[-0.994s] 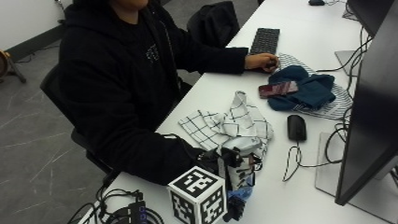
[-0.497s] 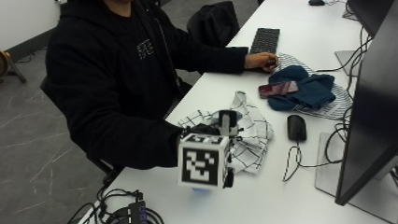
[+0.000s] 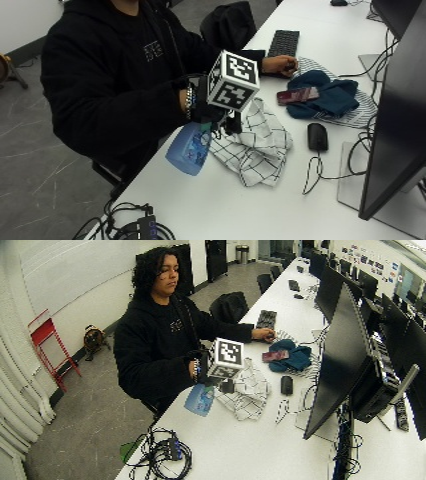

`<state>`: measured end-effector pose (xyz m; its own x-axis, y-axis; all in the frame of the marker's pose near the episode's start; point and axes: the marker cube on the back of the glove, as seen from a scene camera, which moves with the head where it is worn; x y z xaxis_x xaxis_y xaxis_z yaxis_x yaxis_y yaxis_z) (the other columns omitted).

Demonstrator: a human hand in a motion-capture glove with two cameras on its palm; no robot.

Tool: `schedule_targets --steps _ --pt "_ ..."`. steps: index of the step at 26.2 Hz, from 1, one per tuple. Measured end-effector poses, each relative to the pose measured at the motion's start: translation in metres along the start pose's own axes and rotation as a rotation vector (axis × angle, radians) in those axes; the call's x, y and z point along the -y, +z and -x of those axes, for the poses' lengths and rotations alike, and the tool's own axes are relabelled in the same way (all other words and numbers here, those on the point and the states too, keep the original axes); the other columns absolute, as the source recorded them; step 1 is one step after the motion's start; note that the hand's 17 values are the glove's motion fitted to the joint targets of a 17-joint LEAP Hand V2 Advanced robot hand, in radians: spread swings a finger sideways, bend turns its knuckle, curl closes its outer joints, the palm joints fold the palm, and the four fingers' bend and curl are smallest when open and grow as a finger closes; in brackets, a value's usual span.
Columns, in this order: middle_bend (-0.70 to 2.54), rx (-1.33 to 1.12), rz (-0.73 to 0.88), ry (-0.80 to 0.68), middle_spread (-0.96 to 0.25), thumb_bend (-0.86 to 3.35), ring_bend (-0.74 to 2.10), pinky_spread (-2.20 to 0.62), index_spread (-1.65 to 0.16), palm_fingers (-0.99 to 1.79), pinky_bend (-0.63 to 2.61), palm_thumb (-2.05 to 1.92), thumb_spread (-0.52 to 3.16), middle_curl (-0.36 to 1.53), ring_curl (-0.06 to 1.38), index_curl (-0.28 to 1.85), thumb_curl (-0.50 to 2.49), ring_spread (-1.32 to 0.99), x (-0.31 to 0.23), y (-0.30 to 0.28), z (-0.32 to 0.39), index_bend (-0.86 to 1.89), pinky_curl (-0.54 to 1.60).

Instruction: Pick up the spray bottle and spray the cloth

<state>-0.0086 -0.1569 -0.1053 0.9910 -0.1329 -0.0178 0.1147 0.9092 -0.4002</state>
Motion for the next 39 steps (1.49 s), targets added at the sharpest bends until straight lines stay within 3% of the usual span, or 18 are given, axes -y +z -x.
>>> schedule_targets --steps 11,18,24,29,35,39 --pt "0.68 -0.363 0.221 0.198 -0.21 -0.03 0.80 -0.33 -0.28 1.40 0.50 0.93 0.51 0.56 0.48 0.54 0.69 -0.22 0.040 0.042 0.014 0.23 0.41" --pt "0.68 -0.393 0.357 0.213 -0.21 -0.03 0.80 -0.33 -0.28 1.40 0.49 0.93 0.50 0.55 0.48 0.55 0.70 -0.22 0.054 0.079 0.012 0.23 0.41" --pt "0.68 -0.386 0.360 0.186 -0.21 -0.03 0.79 -0.33 -0.28 1.40 0.49 0.93 0.49 0.55 0.48 0.55 0.71 -0.23 0.058 0.089 0.016 0.23 0.41" --pt "0.68 -0.297 0.106 0.070 -0.21 -0.03 0.79 -0.33 -0.28 1.40 0.49 0.93 0.48 0.55 0.48 0.56 0.71 -0.23 0.078 0.044 0.042 0.23 0.41" --pt "0.68 -0.161 -0.314 -0.286 -0.21 -0.03 0.79 -0.33 -0.28 1.40 0.48 0.93 0.48 0.55 0.48 0.56 0.72 -0.22 0.036 -0.002 0.111 0.23 0.41" --pt "0.68 0.131 -0.622 -0.521 -0.21 -0.03 0.79 -0.33 -0.28 1.40 0.48 0.93 0.48 0.55 0.48 0.56 0.72 -0.22 0.032 -0.036 0.166 0.23 0.41"
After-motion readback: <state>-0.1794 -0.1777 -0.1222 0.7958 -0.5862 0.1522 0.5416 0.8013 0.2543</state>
